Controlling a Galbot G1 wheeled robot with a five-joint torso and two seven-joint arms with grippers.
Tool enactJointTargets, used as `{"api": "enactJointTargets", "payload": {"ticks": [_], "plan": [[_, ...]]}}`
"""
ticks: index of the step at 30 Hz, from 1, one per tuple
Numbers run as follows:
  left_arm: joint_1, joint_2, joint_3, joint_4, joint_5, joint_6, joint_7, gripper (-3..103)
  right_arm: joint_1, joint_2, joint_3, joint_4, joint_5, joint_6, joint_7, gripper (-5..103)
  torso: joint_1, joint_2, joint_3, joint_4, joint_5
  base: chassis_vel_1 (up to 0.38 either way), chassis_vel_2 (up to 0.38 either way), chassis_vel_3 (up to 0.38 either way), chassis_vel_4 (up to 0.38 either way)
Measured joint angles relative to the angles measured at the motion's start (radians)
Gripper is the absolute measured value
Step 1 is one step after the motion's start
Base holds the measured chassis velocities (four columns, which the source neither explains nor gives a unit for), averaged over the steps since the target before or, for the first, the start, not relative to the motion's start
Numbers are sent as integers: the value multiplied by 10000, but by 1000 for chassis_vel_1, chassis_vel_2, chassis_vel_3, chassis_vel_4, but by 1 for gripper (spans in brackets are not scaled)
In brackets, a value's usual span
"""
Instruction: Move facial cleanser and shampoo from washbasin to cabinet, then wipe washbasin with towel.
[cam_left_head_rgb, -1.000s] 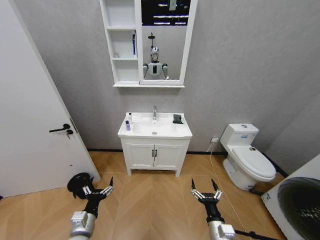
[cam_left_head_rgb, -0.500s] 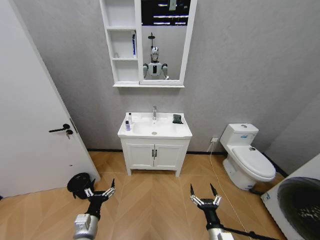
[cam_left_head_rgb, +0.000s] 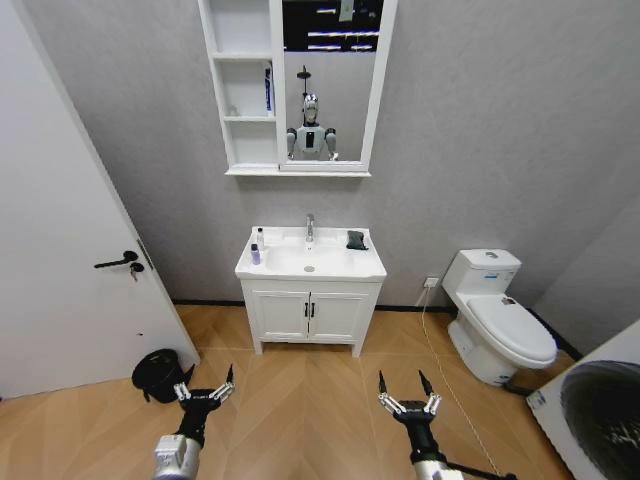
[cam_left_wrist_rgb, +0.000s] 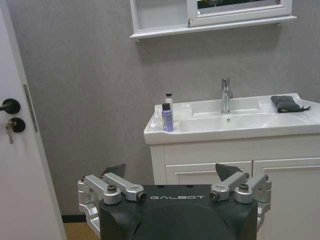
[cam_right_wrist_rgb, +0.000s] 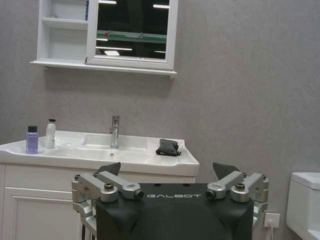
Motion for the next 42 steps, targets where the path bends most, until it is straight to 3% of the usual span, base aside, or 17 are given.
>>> {"api": "enactJointTargets", "payload": {"ticks": [31,42], "plan": [[-487,60,276,373,-44,-125,187,97,284,212,-93,-418,-318,373,-119,100,-1,-1,1,7,7,-257,258,264,-263],[-684,257,270,716,-7,-133,163,97,412,222,-214,-651,-478,983,-466,100,11,-4,3,7,3,-241,244,247,-239]]}}
